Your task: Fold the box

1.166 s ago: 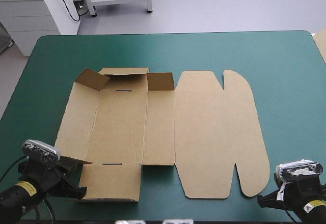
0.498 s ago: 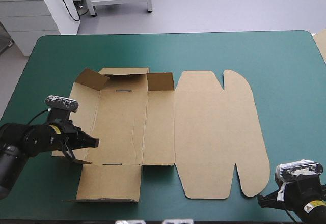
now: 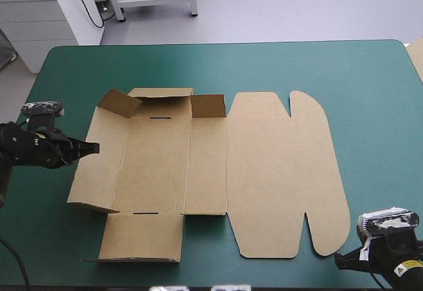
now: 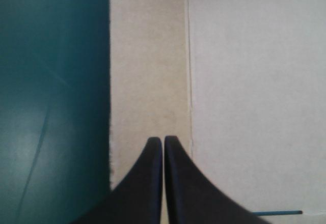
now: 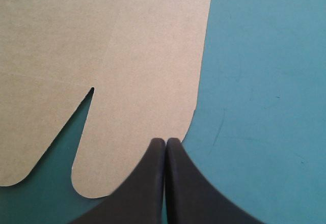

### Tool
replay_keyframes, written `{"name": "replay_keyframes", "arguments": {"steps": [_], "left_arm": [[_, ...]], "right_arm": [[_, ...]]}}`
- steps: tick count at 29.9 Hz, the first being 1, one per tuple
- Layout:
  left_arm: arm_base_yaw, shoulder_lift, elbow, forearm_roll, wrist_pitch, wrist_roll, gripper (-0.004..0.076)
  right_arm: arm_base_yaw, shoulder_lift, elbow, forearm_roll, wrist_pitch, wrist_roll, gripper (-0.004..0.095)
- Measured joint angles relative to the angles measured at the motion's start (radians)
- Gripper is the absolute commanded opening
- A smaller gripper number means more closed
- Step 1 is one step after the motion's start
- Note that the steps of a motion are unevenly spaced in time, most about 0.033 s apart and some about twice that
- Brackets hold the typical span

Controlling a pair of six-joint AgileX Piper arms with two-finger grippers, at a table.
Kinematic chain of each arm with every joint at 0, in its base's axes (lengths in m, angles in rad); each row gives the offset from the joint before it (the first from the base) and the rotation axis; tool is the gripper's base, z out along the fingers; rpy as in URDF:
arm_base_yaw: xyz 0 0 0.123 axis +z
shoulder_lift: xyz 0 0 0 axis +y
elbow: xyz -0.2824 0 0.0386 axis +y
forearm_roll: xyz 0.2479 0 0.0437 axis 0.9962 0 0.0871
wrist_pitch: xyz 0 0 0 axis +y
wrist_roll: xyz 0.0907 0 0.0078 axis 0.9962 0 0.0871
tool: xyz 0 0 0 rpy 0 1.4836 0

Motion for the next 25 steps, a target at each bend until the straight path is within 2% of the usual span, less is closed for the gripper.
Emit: {"name": "replay_keyframes", "arguments": {"steps": [6, 9, 16, 18, 20, 23, 25], "left_arm": [[0.202, 0.036, -0.001, -0.063, 0.083, 0.122, -0.0008], [0.259, 0.053, -0.001, -0.086, 0.09, 0.156, -0.0008], [0.277, 0.066, -0.001, -0.094, 0.086, 0.206, 0.0003], [0.277, 0.065, -0.001, -0.094, 0.086, 0.211, 0.0042], [0.277, 0.068, -0.001, -0.095, 0.085, 0.214, 0.0122], [0.277, 0.081, -0.003, -0.096, 0.085, 0.215, 0.0307], [0.277, 0.099, -0.003, -0.096, 0.086, 0.209, 0.04]], "right_arm": [[0.0, 0.0, 0.0, 0.0, 0.0, 0.0, -0.0021], [0.0, 0.0, 0.0, 0.0, 0.0, 0.0, -0.0021], [0.0, 0.0, 0.0, 0.0, 0.0, 0.0, -0.0021], [0.0, 0.0, 0.0, 0.0, 0.0, 0.0, -0.0021], [0.0, 0.0, 0.0, 0.0, 0.0, 0.0, -0.0021], [0.0, 0.0, 0.0, 0.0, 0.0, 0.0, -0.0021], [0.0, 0.0, 0.0, 0.0, 0.0, 0.0, -0.0021]]}}
